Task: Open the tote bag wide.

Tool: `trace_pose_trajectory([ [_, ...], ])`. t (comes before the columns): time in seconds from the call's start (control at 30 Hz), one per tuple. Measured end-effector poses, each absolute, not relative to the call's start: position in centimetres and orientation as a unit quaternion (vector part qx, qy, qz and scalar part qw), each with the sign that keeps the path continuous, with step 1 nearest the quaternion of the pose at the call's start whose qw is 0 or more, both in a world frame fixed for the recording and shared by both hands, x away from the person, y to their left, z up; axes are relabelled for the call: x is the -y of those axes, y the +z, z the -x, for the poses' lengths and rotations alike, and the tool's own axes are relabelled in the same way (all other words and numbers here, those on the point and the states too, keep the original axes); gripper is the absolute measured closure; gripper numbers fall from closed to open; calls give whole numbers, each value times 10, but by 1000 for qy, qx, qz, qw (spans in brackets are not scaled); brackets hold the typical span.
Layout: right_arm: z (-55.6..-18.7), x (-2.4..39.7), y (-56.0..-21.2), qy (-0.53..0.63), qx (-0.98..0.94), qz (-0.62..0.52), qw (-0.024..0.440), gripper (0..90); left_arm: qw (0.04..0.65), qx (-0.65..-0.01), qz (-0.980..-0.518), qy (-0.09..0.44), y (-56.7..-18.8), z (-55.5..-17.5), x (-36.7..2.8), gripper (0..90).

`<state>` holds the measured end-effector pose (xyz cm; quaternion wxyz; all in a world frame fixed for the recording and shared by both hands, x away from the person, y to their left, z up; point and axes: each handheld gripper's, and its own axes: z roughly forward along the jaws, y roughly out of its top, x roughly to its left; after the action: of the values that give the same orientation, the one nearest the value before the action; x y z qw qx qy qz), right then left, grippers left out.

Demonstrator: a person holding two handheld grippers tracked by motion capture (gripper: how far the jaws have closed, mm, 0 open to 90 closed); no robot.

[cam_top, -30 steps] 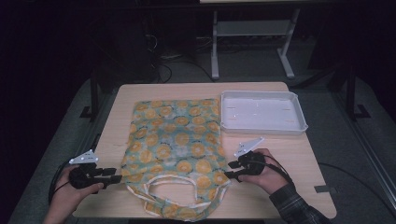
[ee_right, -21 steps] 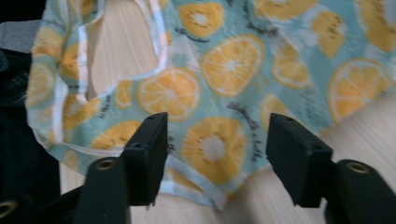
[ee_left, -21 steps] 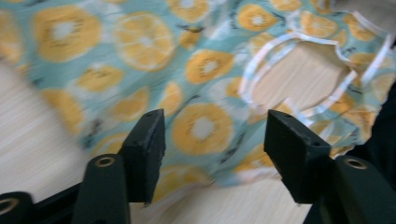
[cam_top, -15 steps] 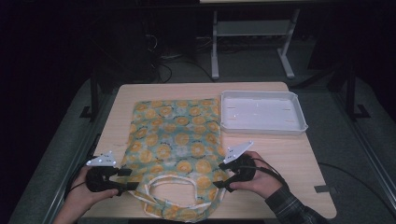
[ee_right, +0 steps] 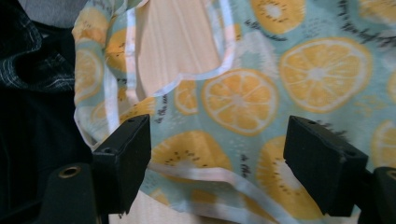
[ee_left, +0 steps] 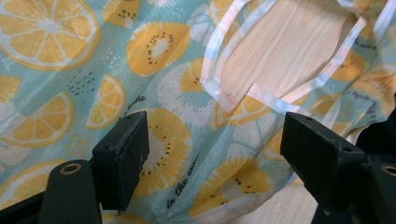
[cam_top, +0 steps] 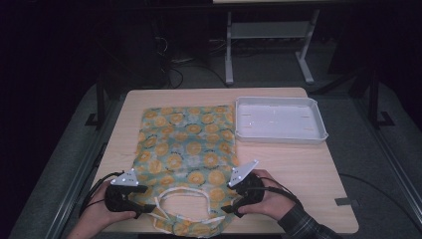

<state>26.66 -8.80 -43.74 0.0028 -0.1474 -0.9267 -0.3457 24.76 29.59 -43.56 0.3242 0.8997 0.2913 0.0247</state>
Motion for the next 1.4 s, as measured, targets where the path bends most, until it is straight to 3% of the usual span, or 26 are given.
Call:
trace_pose_trajectory([
  [0.33,-254,71,-447,-329,936,123,9,223,293,-262,-919,31,-447,-244,-287,224],
  [0.67,-252,62,-459,-297,949,104,-6,218,254,-230,-938,55,-453,-236,-279,162],
  [0.93,-251,60,-462,-283,955,81,-27,139,256,-228,-938,58,-453,-235,-279,160],
  [1.07,-252,59,-461,-279,957,78,-25,153,258,-228,-937,59,-452,-235,-280,244],
  [1.13,-253,60,-460,-280,956,80,-24,189,260,-230,-936,59,-451,-236,-281,264],
  [1.3,-258,65,-458,-289,953,87,-28,327,268,-240,-931,64,-450,-240,-286,415],
  [1.4,-260,66,-458,-290,953,88,-28,364,270,-242,-930,64,-449,-240,-287,441],
])
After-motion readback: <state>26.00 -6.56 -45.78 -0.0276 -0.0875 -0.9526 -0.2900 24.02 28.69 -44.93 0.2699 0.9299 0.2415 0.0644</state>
